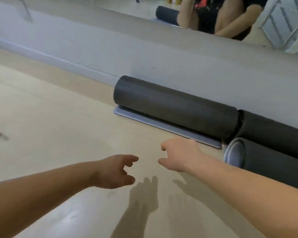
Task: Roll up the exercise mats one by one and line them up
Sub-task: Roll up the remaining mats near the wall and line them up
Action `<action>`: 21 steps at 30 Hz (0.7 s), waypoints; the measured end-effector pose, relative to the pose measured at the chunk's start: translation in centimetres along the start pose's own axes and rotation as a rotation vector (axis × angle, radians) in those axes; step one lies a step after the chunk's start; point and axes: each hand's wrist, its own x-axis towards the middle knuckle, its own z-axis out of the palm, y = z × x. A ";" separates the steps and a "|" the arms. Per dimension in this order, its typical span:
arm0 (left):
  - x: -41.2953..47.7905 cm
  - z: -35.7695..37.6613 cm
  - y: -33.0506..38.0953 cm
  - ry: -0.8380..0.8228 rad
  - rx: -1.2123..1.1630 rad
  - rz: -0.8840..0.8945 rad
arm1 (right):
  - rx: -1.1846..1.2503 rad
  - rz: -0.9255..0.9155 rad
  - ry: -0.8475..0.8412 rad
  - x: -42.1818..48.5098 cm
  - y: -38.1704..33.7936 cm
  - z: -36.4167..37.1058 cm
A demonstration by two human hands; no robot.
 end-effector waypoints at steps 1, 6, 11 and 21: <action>1.0 0.9 -5.6 0.027 -0.057 -0.092 | 0.000 -0.059 -0.012 0.9 -3.8 -1.0; 9.6 16.3 -40.9 0.230 -0.329 -0.177 | -0.094 -0.398 0.004 3.3 -25.8 -5.9; -24.3 -2.6 -34.3 0.590 -0.372 -0.319 | -0.325 -0.714 0.093 1.1 -48.9 -8.1; -48.3 2.9 -54.2 0.944 -0.778 -0.543 | -0.474 -1.180 0.110 -12.7 -80.5 -4.8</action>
